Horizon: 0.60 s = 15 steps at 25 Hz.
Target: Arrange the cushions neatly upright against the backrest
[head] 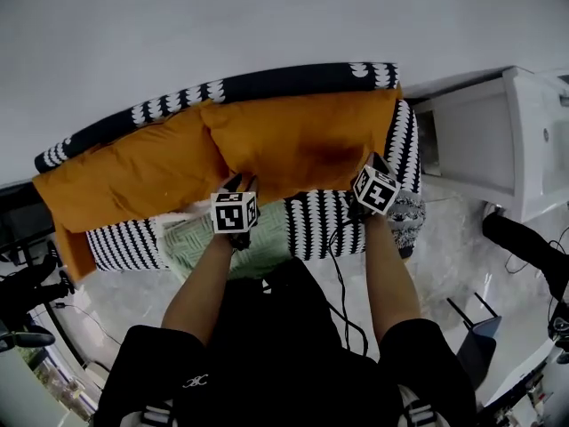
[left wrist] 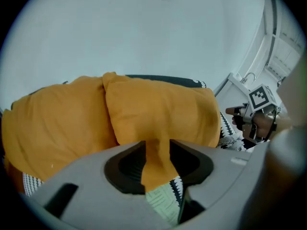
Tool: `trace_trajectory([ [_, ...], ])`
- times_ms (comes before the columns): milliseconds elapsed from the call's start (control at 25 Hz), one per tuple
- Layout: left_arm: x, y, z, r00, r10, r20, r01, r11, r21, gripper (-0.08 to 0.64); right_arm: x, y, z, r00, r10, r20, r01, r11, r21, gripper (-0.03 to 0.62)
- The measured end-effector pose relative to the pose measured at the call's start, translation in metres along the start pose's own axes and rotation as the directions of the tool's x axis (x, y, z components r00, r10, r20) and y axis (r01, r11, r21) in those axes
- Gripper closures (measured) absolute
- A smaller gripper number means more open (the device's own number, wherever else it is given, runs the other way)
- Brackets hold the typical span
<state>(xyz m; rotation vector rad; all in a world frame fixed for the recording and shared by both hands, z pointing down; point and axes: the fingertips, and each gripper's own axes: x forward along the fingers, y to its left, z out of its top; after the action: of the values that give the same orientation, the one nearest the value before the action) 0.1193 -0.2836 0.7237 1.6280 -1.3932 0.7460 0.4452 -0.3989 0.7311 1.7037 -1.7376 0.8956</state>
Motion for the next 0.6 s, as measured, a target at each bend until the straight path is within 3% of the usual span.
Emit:
trace_trajectory([
  [120, -0.027, 0.001, 0.015, 0.998, 0.020, 0.059, -0.021, 1.000, 0.014, 0.557, -0.029, 0.026, 0.007, 0.998, 0.051, 0.040, -0.049, 0.998, -0.028, 0.588],
  [360, -0.078, -0.010, 0.055, 0.986, -0.033, 0.163, 0.023, 0.998, 0.066, 0.552, -0.094, 0.096, 0.025, 0.980, 0.177, 0.095, -0.168, 0.981, -0.099, 0.588],
  [600, -0.155, -0.029, 0.093, 0.948, -0.095, 0.303, 0.073, 0.994, 0.085, 0.552, -0.181, 0.174, 0.055, 0.924, 0.320, 0.210, -0.281, 0.940, -0.195, 0.589],
])
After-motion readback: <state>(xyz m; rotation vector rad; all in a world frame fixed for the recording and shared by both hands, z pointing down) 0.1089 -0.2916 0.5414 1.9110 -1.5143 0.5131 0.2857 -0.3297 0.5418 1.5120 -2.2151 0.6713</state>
